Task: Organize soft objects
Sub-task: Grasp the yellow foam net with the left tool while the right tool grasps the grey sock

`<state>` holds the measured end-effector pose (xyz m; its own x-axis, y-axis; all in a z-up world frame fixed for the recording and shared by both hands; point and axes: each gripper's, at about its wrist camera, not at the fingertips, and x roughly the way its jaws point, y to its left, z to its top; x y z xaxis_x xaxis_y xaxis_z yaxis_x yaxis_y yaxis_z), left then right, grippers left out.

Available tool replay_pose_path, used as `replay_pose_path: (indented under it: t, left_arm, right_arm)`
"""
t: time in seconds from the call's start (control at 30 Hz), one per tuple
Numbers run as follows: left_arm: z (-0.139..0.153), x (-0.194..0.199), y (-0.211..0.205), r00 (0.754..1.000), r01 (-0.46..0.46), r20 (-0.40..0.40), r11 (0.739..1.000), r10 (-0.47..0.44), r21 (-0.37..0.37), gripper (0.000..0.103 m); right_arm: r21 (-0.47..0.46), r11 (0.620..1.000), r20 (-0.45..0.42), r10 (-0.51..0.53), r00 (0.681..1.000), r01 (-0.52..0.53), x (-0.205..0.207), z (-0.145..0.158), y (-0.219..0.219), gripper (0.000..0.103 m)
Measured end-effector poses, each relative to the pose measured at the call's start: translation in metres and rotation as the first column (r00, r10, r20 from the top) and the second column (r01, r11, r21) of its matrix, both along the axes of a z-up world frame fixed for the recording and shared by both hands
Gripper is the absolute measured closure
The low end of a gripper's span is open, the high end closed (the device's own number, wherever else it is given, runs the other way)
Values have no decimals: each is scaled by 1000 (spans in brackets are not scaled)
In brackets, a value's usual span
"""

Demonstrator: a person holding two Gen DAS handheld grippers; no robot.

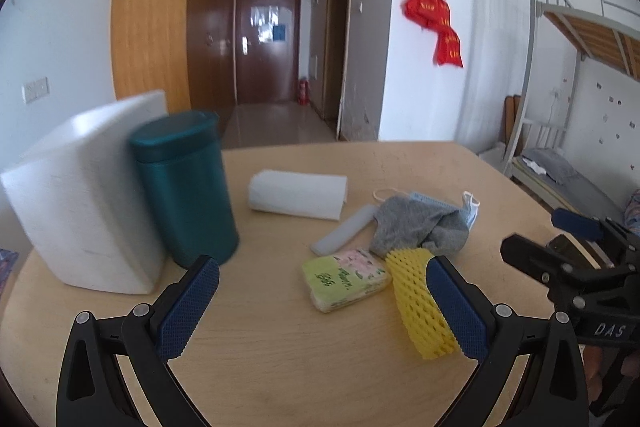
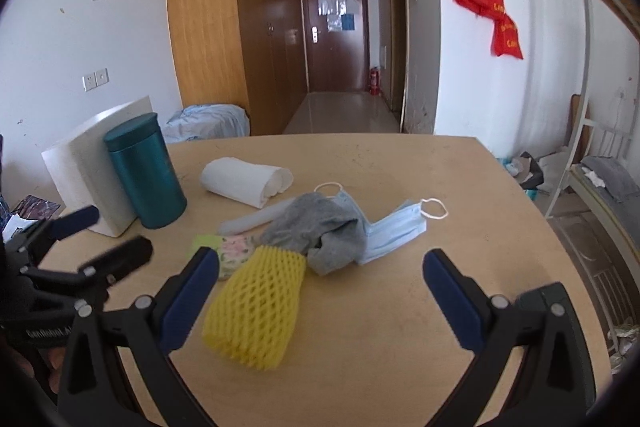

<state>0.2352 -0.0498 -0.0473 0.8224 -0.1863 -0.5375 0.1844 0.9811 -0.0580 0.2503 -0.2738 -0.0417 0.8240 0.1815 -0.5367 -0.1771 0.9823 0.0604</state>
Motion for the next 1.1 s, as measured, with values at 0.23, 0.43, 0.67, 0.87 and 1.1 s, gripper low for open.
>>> replay_pose_path:
  t: [0.23,0.43,0.67,0.87,1.1]
  left_arm:
    - [-19,30,-9,992,33,-120,999,-36,-23,0]
    - [-30,40,-19,979,71,-190,997,-74,-23,0]
    - [-40,51,-36,958,119,-258,992,-125,-38,1]
    - [-48,58,-49,941,144,-302,988,-153,-52,6]
    - [-53,59,-59,925,171,-333,983,-182,-63,12]
  right_arm:
    - [6,1000,-68,13,998,-13,35,-8,-8,1]
    - [27,999,-154,49,987,-45,59,-20,-11,8]
    - [55,997,-252,70,965,-58,79,-32,-18,17]
    - [97,992,-295,103,950,-78,93,-35,-25,35]
    - [126,987,-323,135,937,-99,102,-42,-27,48]
